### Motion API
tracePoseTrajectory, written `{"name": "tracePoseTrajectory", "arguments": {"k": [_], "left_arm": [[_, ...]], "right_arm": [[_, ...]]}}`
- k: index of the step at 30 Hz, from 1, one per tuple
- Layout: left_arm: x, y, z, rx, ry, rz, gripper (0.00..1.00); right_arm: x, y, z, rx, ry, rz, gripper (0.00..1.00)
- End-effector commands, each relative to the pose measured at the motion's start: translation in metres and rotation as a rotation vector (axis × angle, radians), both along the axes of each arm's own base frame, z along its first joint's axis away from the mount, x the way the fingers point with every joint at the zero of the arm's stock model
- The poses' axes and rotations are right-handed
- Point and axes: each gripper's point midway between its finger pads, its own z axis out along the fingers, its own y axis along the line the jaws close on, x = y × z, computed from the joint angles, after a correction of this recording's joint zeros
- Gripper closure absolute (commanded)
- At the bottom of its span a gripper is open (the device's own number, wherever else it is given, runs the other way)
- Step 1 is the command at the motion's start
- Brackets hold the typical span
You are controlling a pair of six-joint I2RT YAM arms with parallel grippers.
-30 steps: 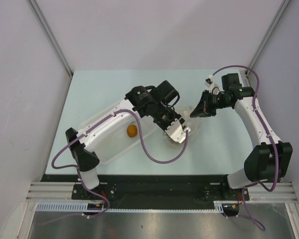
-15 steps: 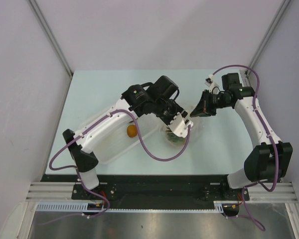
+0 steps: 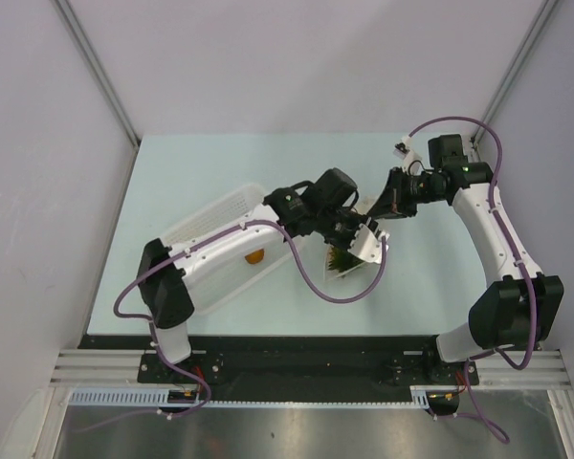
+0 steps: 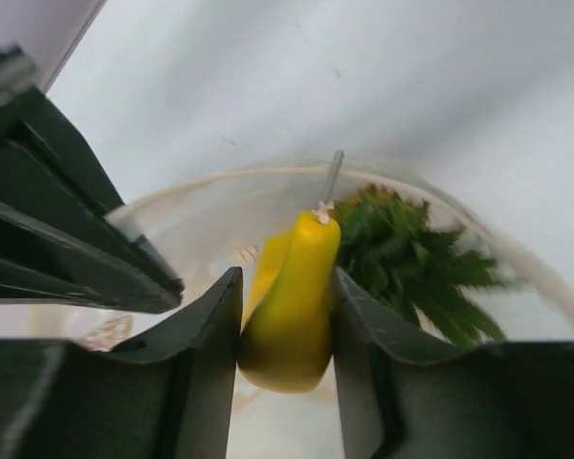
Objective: Place the food in the zip-top bag and seal the zipper
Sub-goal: Adjust the fake fruit in the zipper food storage bag, then pick up the fake fruit from the bin.
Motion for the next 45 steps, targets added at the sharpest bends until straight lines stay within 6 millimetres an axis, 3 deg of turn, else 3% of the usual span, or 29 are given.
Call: {"name": "tracePoseTrajectory", "arguments": {"k": [1, 2, 3, 5, 6, 7, 9, 10, 13, 14, 15, 16, 17, 18, 19, 20, 21, 22, 24, 25, 28, 29, 32, 39, 45], "left_arm": [[0.021, -0.014, 0.046, -0.308, -0.052, 0.190, 0.47], [0.033, -0.013, 0.058, -0.366, -0.093, 0.261, 0.45], [0.033, -0.008, 0.054, -0.376, -0.056, 0.311, 0.39], [0.037, 0.004, 0.074, -0.438, -0.049, 0.402, 0.27], [0.038, 0.014, 0.074, -0.444, -0.016, 0.458, 0.17], [0.032, 0.025, 0.091, -0.481, -0.007, 0.467, 0.13], [0.024, 0.042, 0.100, -0.514, 0.056, 0.496, 0.04], [0.015, 0.055, 0.122, -0.560, 0.063, 0.490, 0.04], [0.001, 0.085, 0.134, -0.559, 0.170, 0.517, 0.04], [0.009, 0.100, 0.134, -0.552, 0.212, 0.561, 0.04], [0.005, 0.107, 0.141, -0.546, 0.245, 0.544, 0.05], [0.002, 0.121, 0.123, -0.462, 0.292, 0.585, 0.05], [0.017, 0.142, 0.120, -0.442, 0.293, 0.648, 0.05], [0.019, 0.152, 0.112, -0.408, 0.327, 0.667, 0.05], [0.028, 0.179, 0.093, -0.342, 0.365, 0.752, 0.05], [0.031, 0.190, 0.085, -0.312, 0.391, 0.778, 0.06], [0.032, 0.202, 0.077, -0.280, 0.415, 0.803, 0.07], [0.035, 0.226, 0.060, -0.219, 0.447, 0.867, 0.07], [0.035, 0.249, 0.039, -0.155, 0.490, 0.924, 0.07], [0.038, 0.272, 0.024, -0.101, 0.488, 0.991, 0.07], [0.039, 0.316, -0.023, 0.083, 0.481, 1.095, 0.06], [0.037, 0.327, -0.041, 0.139, 0.493, 1.126, 0.06], [0.042, 0.357, -0.070, 0.242, 0.484, 1.220, 0.07], [0.057, 0.392, -0.119, 0.403, 0.397, 1.312, 0.08], [0.072, 0.406, -0.156, 0.511, 0.372, 1.349, 0.11]], "right_arm": [[0.003, 0.000, 0.014, 0.004, -0.060, 0.023, 1.00], [0.003, 0.000, 0.014, 0.003, -0.055, 0.025, 1.00], [0.004, 0.000, 0.014, 0.002, -0.055, 0.024, 1.00], [0.006, 0.000, 0.012, -0.003, -0.054, 0.021, 1.00], [0.007, -0.001, 0.012, -0.006, -0.057, 0.020, 1.00], [0.009, -0.002, 0.011, -0.012, -0.058, 0.017, 1.00], [0.010, -0.003, 0.011, -0.015, -0.063, 0.015, 1.00], [0.011, -0.004, 0.011, -0.015, -0.062, 0.009, 1.00], [0.013, -0.006, 0.009, -0.026, -0.063, 0.005, 1.00], [0.013, -0.006, 0.009, -0.030, -0.065, 0.007, 1.00], [0.014, -0.008, 0.009, -0.040, -0.075, 0.003, 1.00], [0.015, -0.008, 0.009, -0.048, -0.075, 0.002, 1.00], [0.016, -0.009, 0.009, -0.056, -0.085, 0.003, 1.00], [0.017, -0.011, 0.010, -0.071, -0.098, -0.001, 1.00], [0.019, -0.012, 0.011, -0.080, -0.107, 0.000, 1.00], [0.021, -0.015, 0.010, -0.102, -0.118, -0.002, 1.00], [0.021, -0.017, 0.011, -0.110, -0.125, -0.007, 1.00], [0.022, -0.018, 0.013, -0.116, -0.131, -0.009, 1.00], [0.023, -0.019, 0.014, -0.125, -0.140, -0.011, 1.00], [0.023, -0.020, 0.014, -0.129, -0.144, -0.012, 1.00], [0.023, -0.020, 0.012, -0.138, -0.144, -0.009, 1.00], [0.023, -0.021, 0.012, -0.139, -0.145, -0.009, 1.00], [0.025, -0.021, 0.010, -0.154, -0.149, -0.009, 1.00], [0.025, -0.022, 0.001, -0.177, -0.148, 0.002, 1.00], [0.025, -0.022, -0.004, -0.200, -0.148, 0.018, 1.00]]}}
